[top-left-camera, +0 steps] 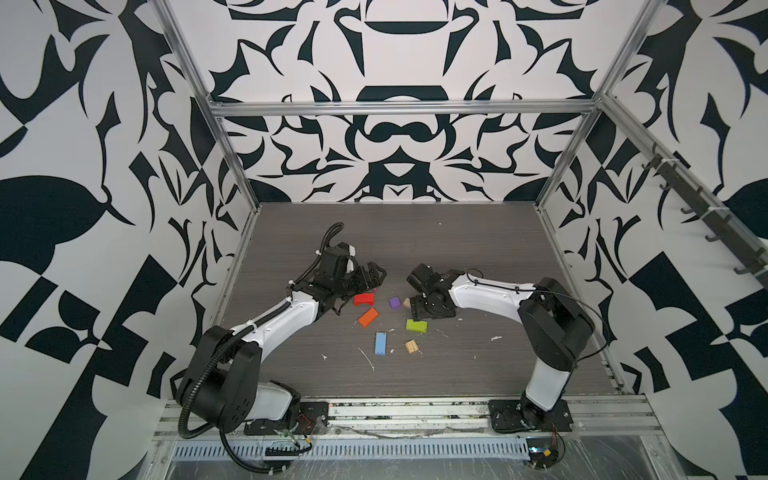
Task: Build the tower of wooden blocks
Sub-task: 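Lower the open right gripper around the angled beige bar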
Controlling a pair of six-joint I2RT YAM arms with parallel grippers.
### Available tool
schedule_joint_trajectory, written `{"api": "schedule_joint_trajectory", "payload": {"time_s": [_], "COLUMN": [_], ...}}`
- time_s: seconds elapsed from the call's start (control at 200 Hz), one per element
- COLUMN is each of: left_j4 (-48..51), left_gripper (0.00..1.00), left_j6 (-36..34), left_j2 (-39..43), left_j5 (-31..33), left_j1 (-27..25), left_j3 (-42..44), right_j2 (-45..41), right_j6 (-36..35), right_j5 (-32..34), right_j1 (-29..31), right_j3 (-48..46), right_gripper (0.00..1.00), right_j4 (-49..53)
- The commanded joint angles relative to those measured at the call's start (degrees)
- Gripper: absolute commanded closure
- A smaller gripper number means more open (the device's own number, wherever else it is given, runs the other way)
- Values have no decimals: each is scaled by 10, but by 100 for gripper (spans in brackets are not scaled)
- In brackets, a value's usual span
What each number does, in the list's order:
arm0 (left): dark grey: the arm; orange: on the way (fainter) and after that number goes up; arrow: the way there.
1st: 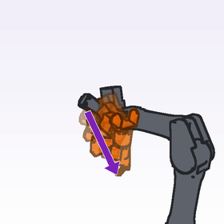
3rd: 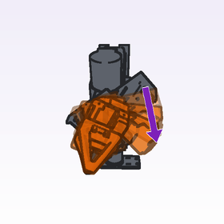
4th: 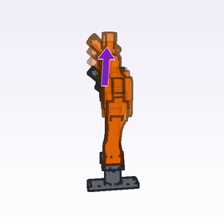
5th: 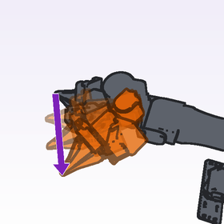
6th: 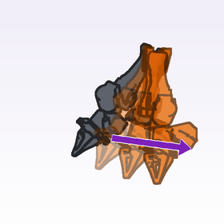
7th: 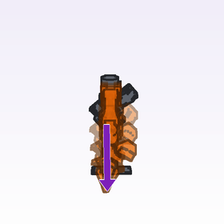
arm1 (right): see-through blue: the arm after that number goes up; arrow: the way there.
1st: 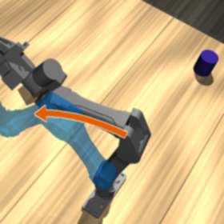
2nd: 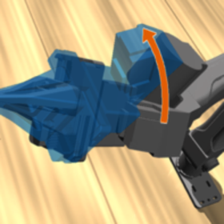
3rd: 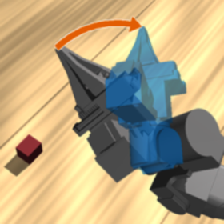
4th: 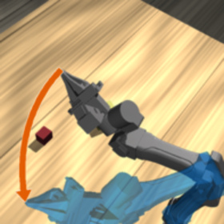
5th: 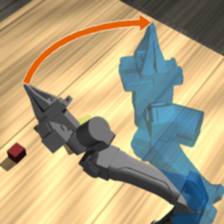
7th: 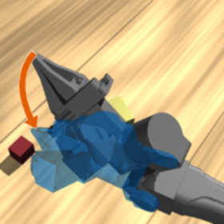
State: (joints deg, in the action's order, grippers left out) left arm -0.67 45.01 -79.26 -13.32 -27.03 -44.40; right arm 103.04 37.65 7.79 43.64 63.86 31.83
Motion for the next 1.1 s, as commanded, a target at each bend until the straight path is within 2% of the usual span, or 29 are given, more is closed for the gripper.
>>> {"api": "schedule_joint_trajectory", "payload": {"time_s": [0.0,0.265,0.44,0.53,0.675,1.095], "left_j4": [-6,-6,-6,-6,3,20], "left_gripper": [0,0,0,1,1,0], "left_j6": [2,1,2,1,-3,-16], "left_j2": [2,7,9,13,21,42], "left_j5": [-1,0,0,2,6,12], "left_j1": [-2,-3,-2,-2,-2,-2], "left_j3": [-6,-2,-1,1,2,8], "right_j2": [-27,-40,-65,-70,-73,-8], "right_j6": [11,8,14,18,36,74], "right_j5": [27,54,39,7,-2,-20], "right_j1": [0,-10,-10,-9,-3,10], "right_j3": [-5,-7,2,16,28,59], "right_gripper": [20,20,21,18,14,8], "right_j4": [18,26,28,32,18,-30]}}
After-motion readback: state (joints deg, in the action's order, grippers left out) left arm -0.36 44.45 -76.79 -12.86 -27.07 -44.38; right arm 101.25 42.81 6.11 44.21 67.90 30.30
